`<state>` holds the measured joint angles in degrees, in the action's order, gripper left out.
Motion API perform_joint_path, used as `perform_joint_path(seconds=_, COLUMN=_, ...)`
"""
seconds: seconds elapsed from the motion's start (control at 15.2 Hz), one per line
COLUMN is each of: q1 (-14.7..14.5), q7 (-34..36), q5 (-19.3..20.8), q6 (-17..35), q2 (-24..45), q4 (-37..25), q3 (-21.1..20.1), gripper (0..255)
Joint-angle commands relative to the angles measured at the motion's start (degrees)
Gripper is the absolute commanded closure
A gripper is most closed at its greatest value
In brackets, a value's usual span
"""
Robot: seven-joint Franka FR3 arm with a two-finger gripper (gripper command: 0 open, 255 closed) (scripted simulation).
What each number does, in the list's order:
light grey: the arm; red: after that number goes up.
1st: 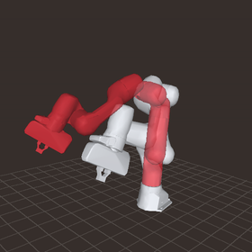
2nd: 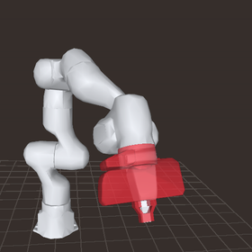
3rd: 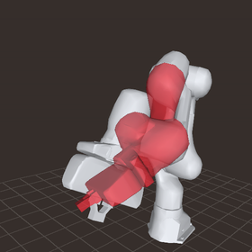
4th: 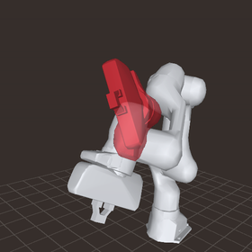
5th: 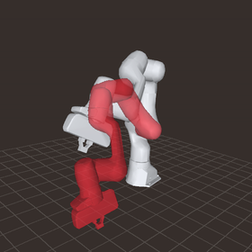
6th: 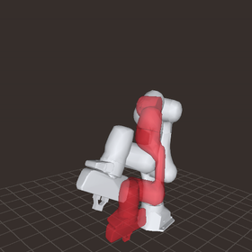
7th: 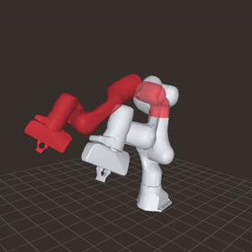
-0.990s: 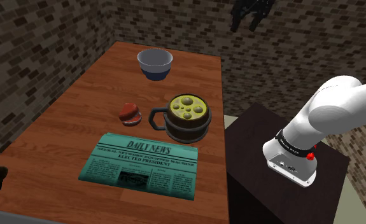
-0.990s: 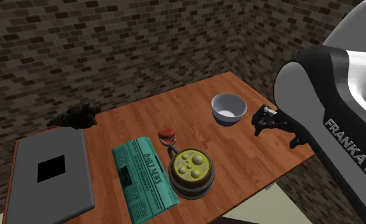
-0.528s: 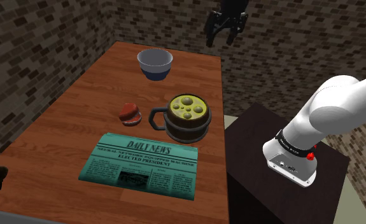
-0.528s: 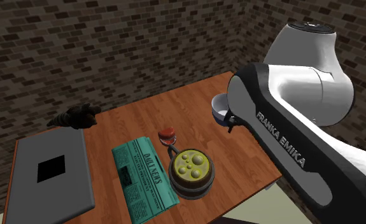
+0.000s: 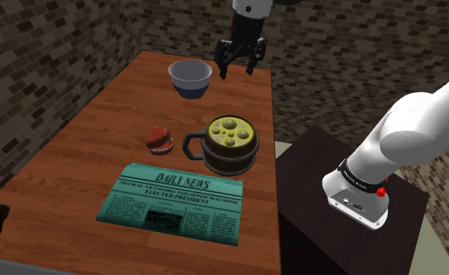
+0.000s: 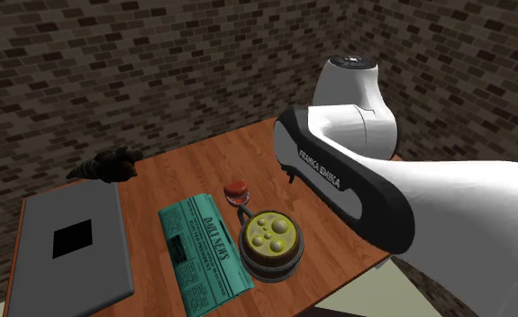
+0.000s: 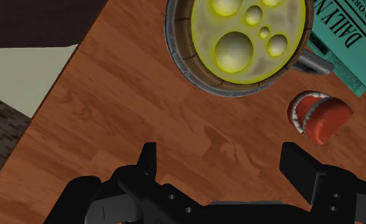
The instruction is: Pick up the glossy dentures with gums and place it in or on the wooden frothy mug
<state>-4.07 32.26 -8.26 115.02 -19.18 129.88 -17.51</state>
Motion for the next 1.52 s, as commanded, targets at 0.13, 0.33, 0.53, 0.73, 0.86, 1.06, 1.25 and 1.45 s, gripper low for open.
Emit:
perform_joint_path(seconds=0.13, q1=-0.4, q7=5.3, q5=2.0, q6=4.1, q2=8.6, q4=-3.9, q3=-3.5, gripper=0)
perform_joint_path(seconds=0.33, q1=-0.9, q7=9.5, q5=4.4, q6=6.3, q2=15.2, q4=-7.4, q3=-5.5, gripper=0)
perform_joint_path(seconds=0.53, q1=-1.9, q7=13.8, q5=7.6, q6=7.9, q2=22.1, q4=-11.7, q3=-6.8, gripper=0)
perform_joint_path(seconds=0.73, q1=-3.6, q7=18.0, q5=11.0, q6=8.8, q2=29.1, q4=-16.6, q3=-7.4, gripper=0)
perform_joint_path(seconds=0.86, q1=-5.0, q7=20.5, q5=13.3, q6=9.0, q2=33.8, q4=-20.3, q3=-7.4, gripper=0)
perform_joint_path(seconds=1.06, q1=-7.6, q7=23.9, q5=16.2, q6=8.7, q2=40.9, q4=-26.5, q3=-6.8, gripper=0)
perform_joint_path(seconds=1.25, q1=-10.6, q7=26.5, q5=18.6, q6=7.8, q2=48.1, q4=-33.7, q3=-5.9, gripper=0)
perform_joint_path(seconds=1.45, q1=-12.9, q7=28.0, q5=20.1, q6=6.6, q2=53.7, q4=-39.9, q3=-5.1, gripper=0)
